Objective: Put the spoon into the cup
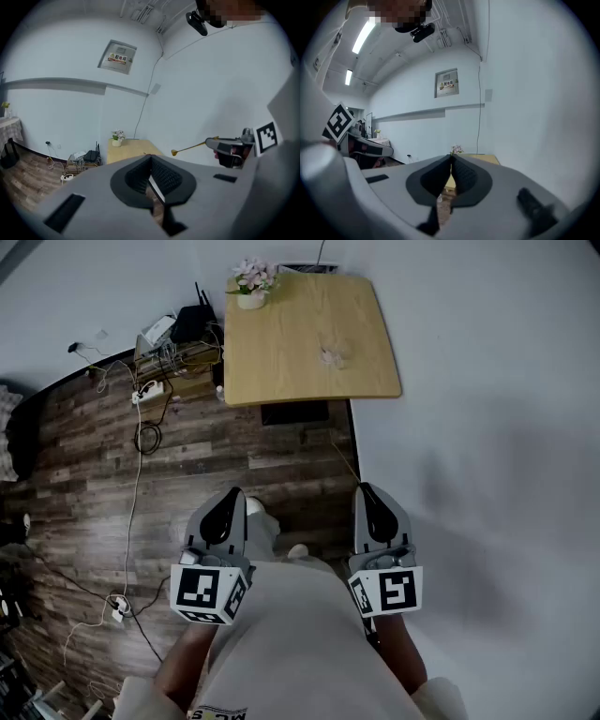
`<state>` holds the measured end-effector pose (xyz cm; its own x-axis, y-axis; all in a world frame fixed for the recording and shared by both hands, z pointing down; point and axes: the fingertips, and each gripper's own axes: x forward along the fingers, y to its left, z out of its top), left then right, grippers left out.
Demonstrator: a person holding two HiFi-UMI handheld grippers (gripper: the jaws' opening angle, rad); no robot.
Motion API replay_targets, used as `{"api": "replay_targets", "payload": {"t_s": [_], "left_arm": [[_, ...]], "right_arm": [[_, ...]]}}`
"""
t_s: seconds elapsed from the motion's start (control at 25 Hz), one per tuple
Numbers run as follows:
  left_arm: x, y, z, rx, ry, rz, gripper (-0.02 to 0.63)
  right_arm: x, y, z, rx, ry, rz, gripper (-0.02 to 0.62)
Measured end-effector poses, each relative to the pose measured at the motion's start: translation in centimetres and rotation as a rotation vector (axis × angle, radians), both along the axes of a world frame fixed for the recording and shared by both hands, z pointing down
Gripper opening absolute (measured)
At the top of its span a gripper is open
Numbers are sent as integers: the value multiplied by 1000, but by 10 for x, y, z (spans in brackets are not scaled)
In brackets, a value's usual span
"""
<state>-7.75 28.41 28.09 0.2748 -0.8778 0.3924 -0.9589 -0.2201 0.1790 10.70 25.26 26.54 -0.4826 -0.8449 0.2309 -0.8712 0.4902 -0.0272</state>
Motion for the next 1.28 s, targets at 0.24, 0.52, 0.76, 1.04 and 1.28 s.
{"api": "replay_targets", "payload": {"t_s": [0.24,0.52,0.76,1.04,1.28], "left_arm": [[71,63,30,-70,5,9,11],[105,97,16,-57,4,62,11],[118,116,4,-57,-36,96,11],[122,142,2,-47,-35,82,11],[117,141,-6,-43,-31,65,11]], "right_arm": [[61,43,7,-16,-28,12,32],[95,108,19,-73,-76,64,32],[114,132,18,-79,-106,103,32],[108,147,21,-63,-126,53,32],[100,147,13,-55,-123,28,32]]}}
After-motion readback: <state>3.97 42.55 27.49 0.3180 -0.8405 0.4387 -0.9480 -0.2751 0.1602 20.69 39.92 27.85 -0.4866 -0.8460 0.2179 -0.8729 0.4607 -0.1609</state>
